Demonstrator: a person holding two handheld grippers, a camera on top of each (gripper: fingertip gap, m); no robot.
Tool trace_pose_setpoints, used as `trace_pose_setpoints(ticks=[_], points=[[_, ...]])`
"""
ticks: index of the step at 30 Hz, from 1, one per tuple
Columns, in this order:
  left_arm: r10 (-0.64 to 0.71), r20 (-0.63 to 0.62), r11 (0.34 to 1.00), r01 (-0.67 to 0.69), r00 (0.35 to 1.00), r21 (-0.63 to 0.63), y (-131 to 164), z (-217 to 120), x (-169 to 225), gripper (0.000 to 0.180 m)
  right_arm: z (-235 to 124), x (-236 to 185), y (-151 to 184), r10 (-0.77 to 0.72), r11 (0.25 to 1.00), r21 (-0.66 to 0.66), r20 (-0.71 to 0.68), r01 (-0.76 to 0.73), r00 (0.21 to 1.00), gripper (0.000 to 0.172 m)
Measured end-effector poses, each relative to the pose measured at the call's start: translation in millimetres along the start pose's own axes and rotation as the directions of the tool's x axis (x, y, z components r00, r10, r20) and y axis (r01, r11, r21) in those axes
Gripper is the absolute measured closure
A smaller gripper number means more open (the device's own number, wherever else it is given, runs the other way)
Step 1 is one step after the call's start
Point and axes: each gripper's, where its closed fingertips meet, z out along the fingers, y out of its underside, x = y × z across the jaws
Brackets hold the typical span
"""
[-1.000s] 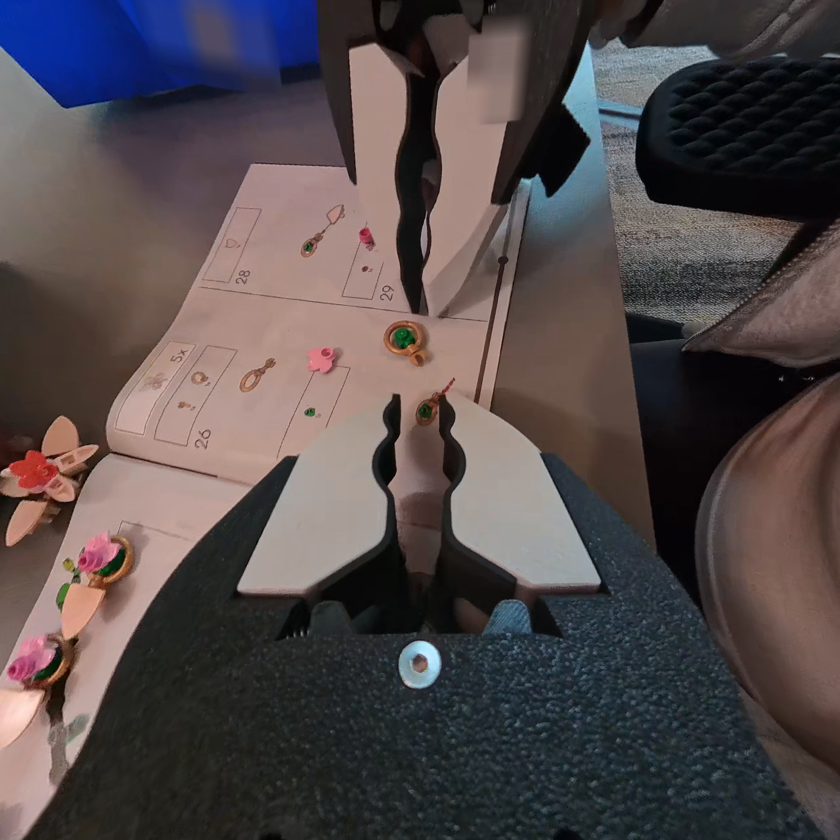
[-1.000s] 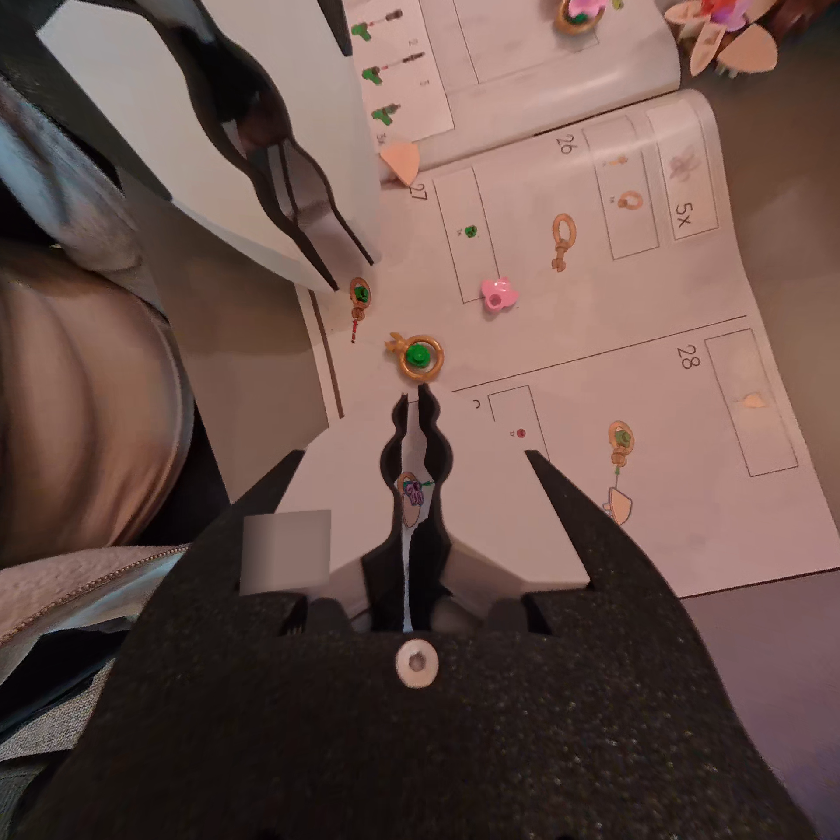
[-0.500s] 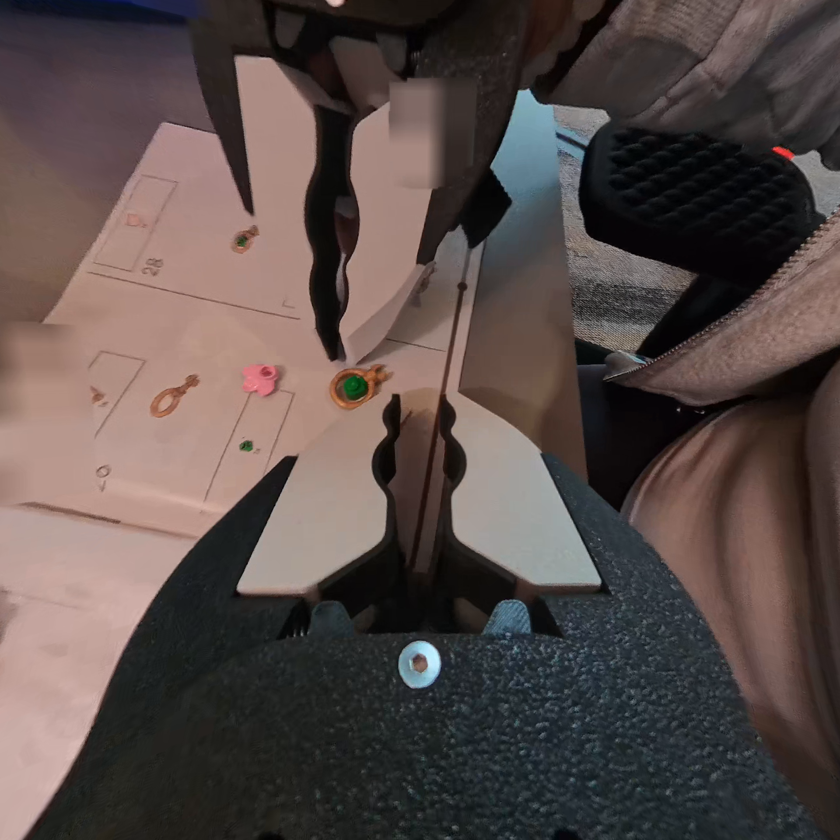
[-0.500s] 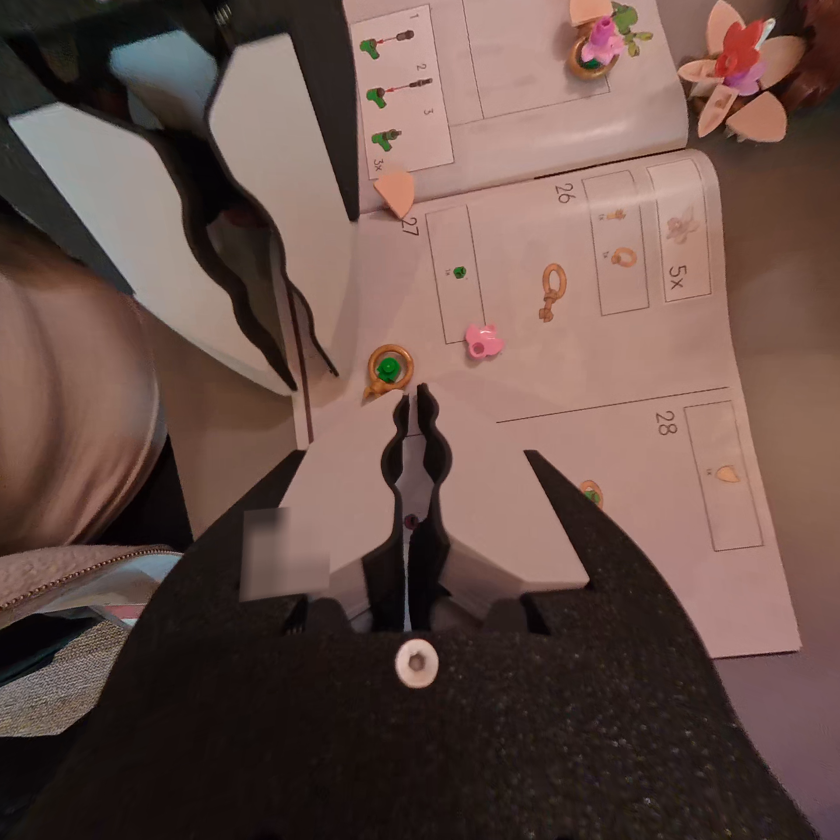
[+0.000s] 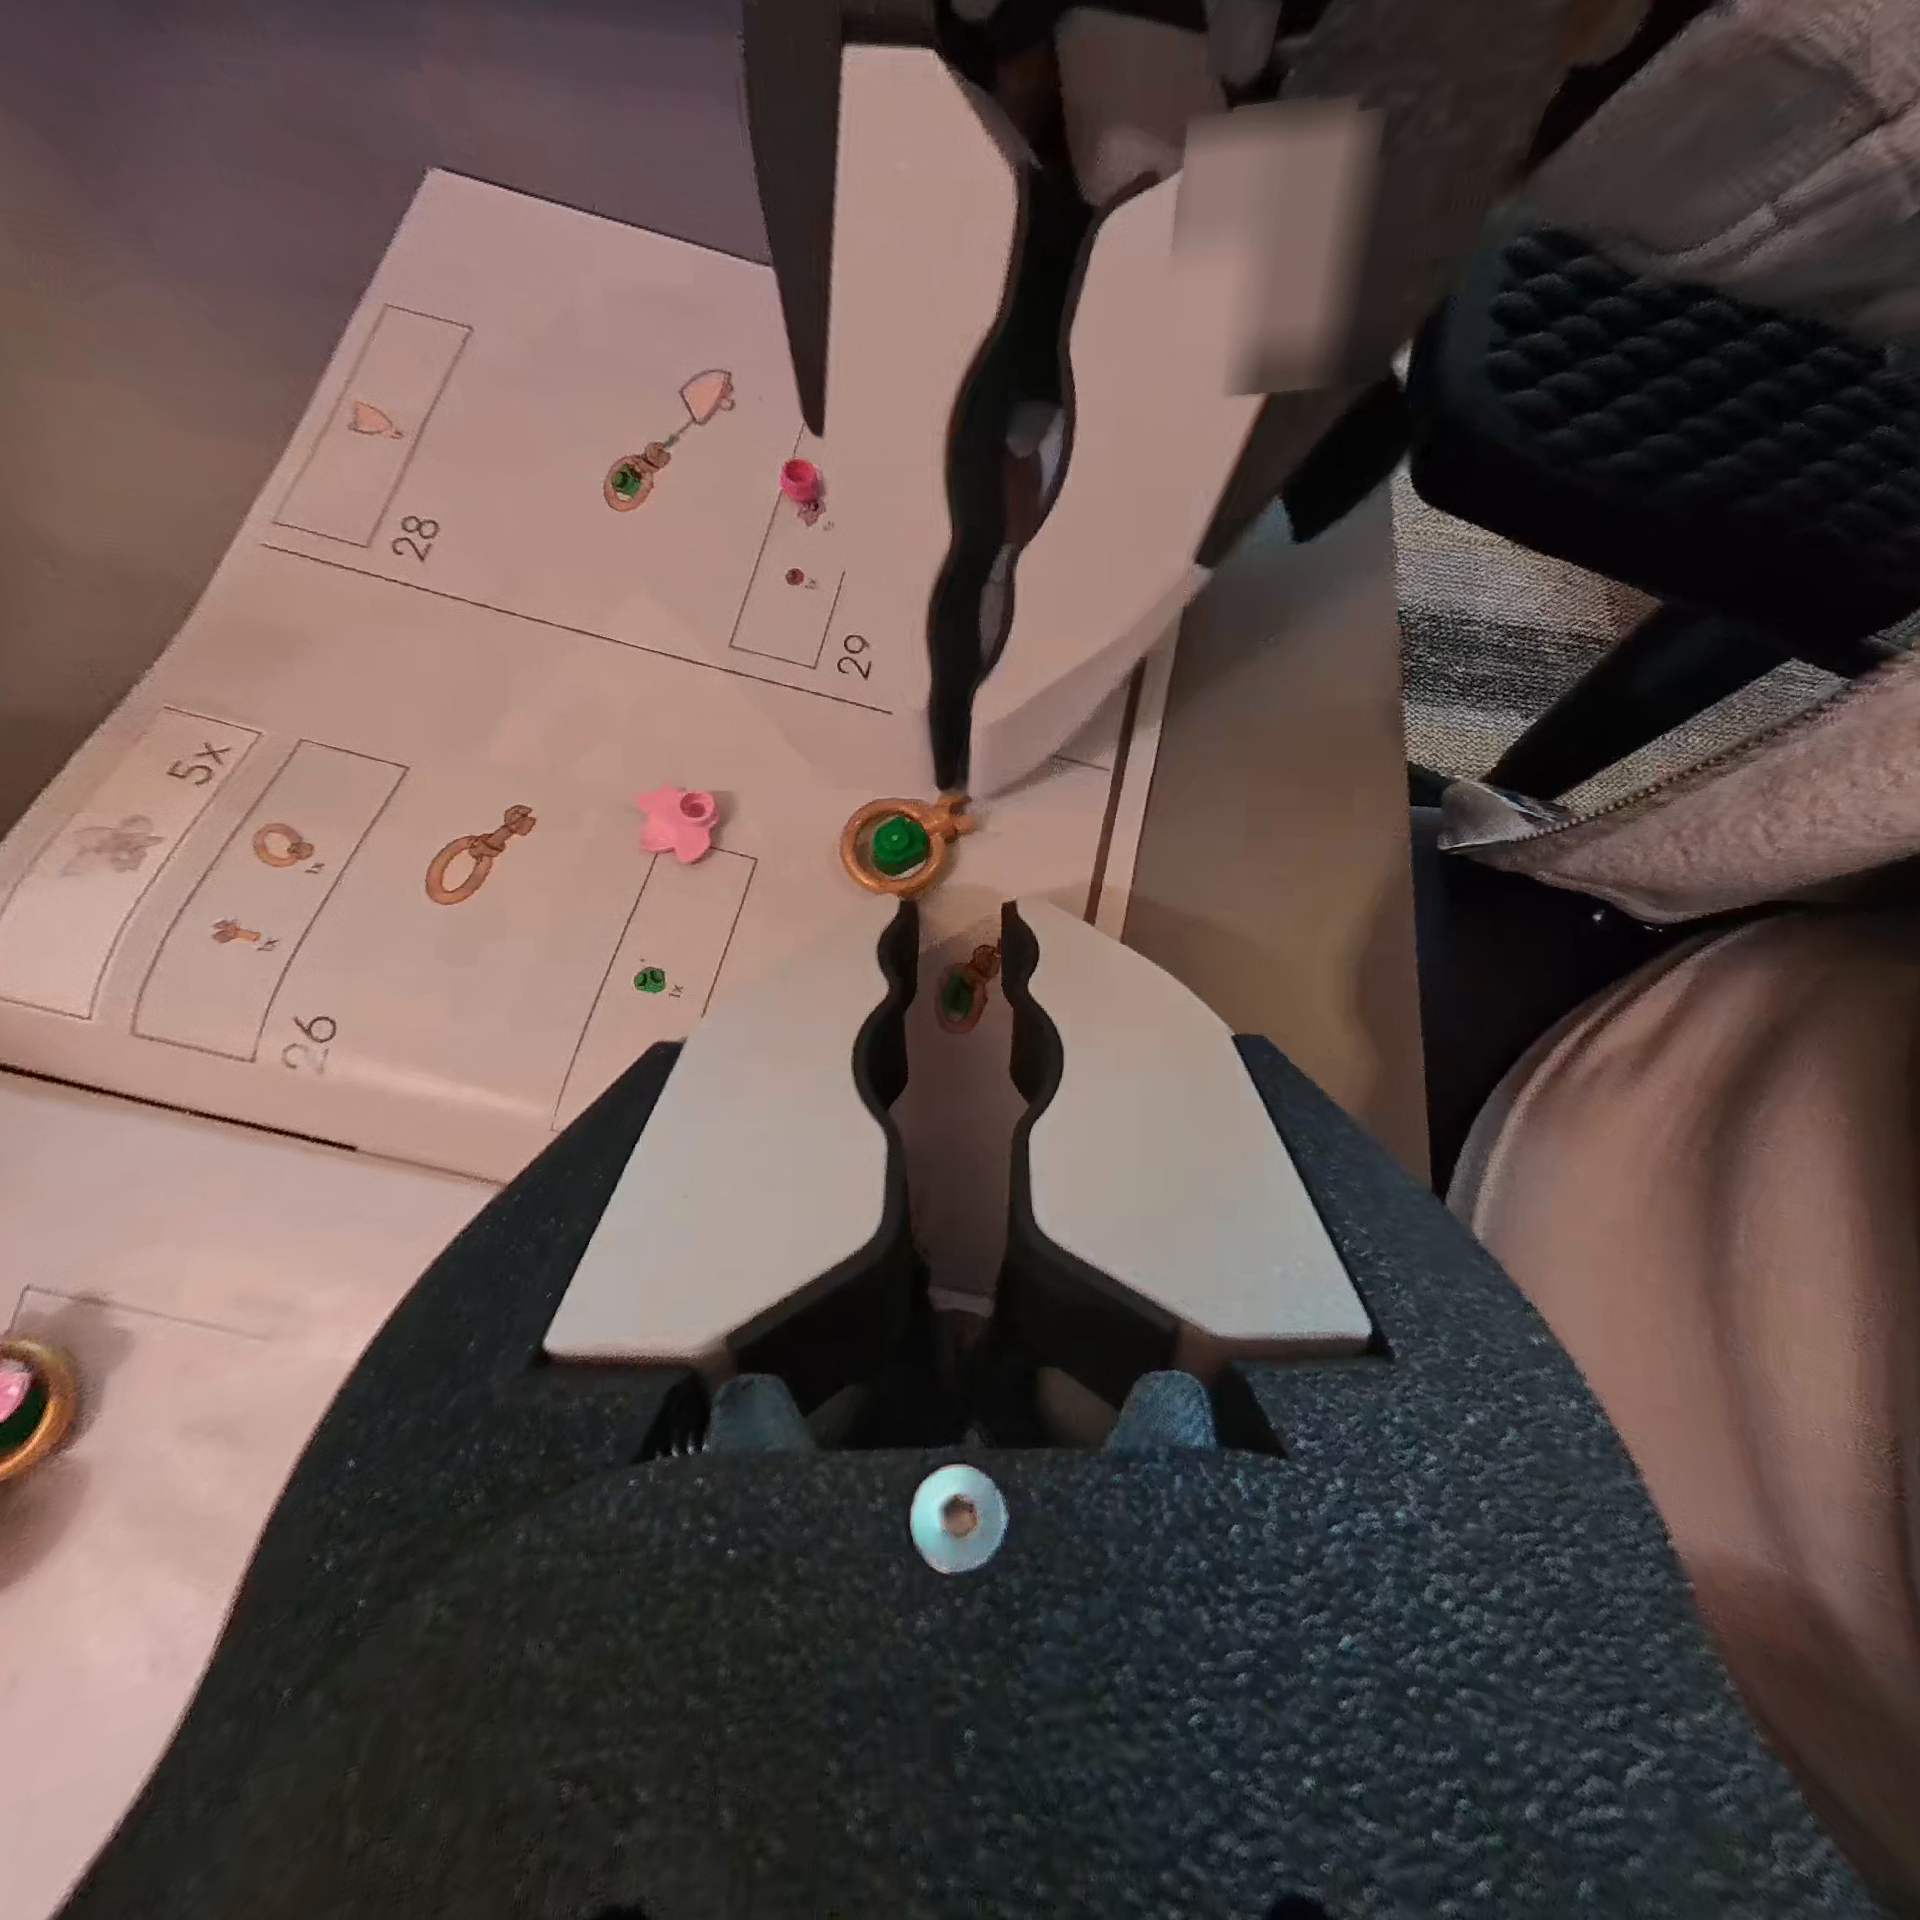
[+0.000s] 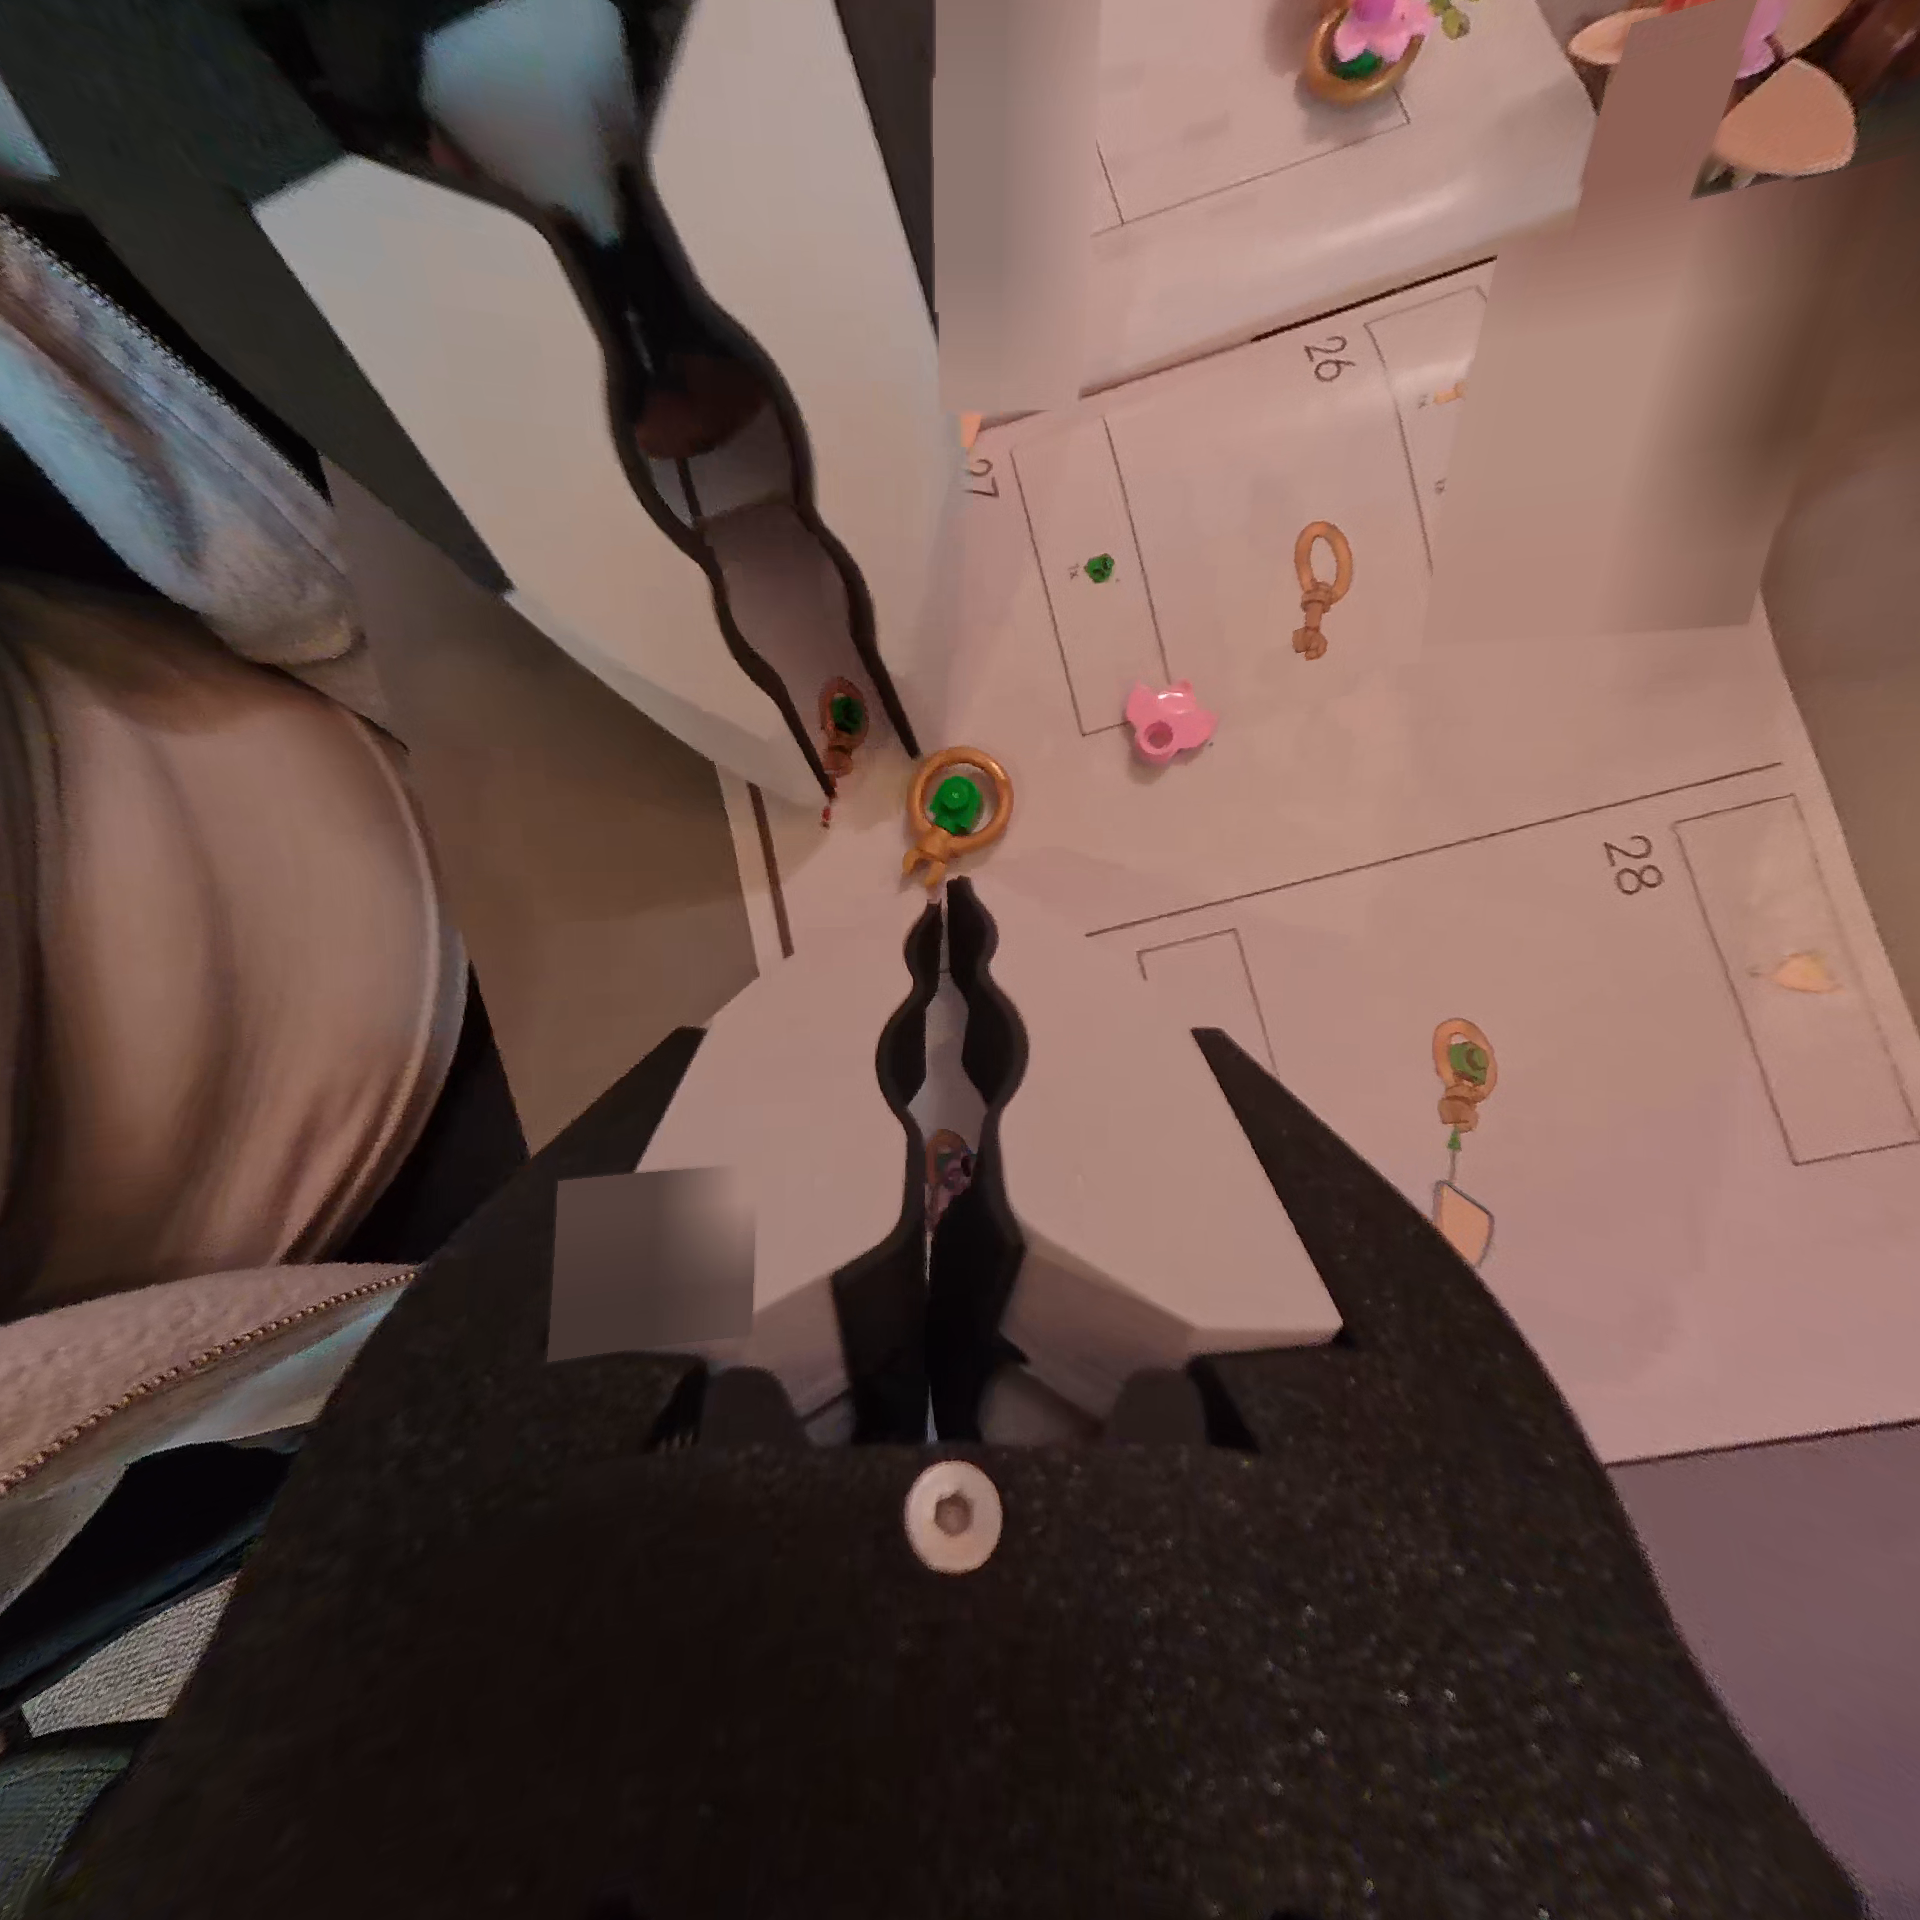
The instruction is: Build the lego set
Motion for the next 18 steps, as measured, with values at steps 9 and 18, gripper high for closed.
trace_pose_setpoints(ticks=[9,18], points=[[0.012,0.040,1.000,-0.012,0.999,0.004,0.4,-1.4,-2.8,0.165,-0.1,-17.6,-3.9,-0.031,0.999,0.017,0.016,0.031,0.999,0.171],[0.027,0.041,1.000,-0.026,0.999,-0.008,-4.3,4.8,-9.1,0.165,6.9,-16.4,-5.5,0.008,0.999,0.034,0.027,-0.009,1.000,0.172]])
